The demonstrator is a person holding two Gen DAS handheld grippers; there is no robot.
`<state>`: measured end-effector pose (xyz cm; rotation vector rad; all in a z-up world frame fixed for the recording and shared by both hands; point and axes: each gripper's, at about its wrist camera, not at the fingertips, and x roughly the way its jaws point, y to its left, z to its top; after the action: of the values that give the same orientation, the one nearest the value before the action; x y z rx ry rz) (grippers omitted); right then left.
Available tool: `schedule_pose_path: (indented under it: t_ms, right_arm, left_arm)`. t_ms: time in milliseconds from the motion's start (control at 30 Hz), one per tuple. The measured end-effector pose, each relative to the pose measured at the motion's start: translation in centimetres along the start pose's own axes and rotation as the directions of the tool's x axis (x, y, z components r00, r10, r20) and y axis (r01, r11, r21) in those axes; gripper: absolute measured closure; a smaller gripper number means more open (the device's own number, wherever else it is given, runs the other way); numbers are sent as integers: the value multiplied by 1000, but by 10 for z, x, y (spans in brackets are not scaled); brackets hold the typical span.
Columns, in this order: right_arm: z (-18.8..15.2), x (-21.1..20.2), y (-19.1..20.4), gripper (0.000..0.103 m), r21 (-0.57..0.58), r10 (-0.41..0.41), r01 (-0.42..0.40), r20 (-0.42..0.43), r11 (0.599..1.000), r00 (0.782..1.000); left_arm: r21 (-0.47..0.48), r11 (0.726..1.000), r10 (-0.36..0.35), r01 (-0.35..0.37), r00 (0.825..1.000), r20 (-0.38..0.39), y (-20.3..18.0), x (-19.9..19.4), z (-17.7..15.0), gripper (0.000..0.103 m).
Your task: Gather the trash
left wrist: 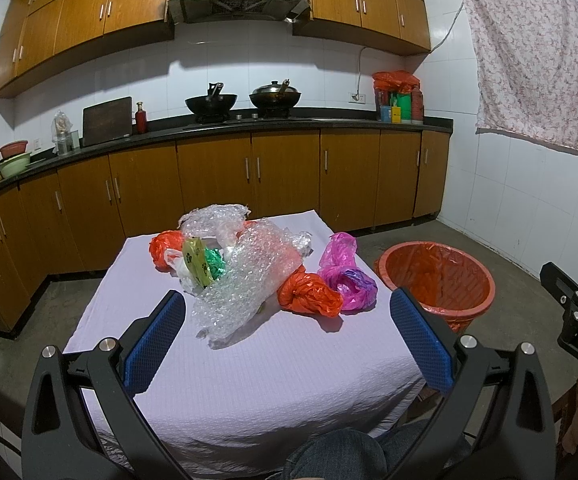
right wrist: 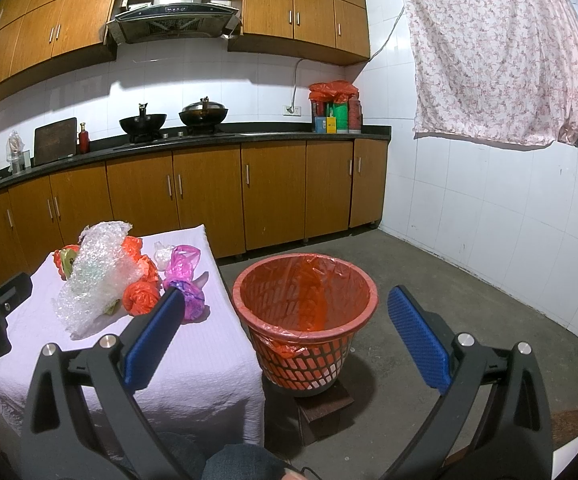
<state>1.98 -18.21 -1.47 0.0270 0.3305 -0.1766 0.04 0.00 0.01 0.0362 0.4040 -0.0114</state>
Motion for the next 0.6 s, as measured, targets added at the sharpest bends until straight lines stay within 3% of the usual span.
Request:
schedule_pose_path:
  t_ms: [600]
  right_arm:
    - [1, 0, 2, 4, 0, 0, 0, 0, 1000, 1000]
  left_arm:
    - [-1, 1000, 3, -3, 1000, 0, 0, -1, 0, 2]
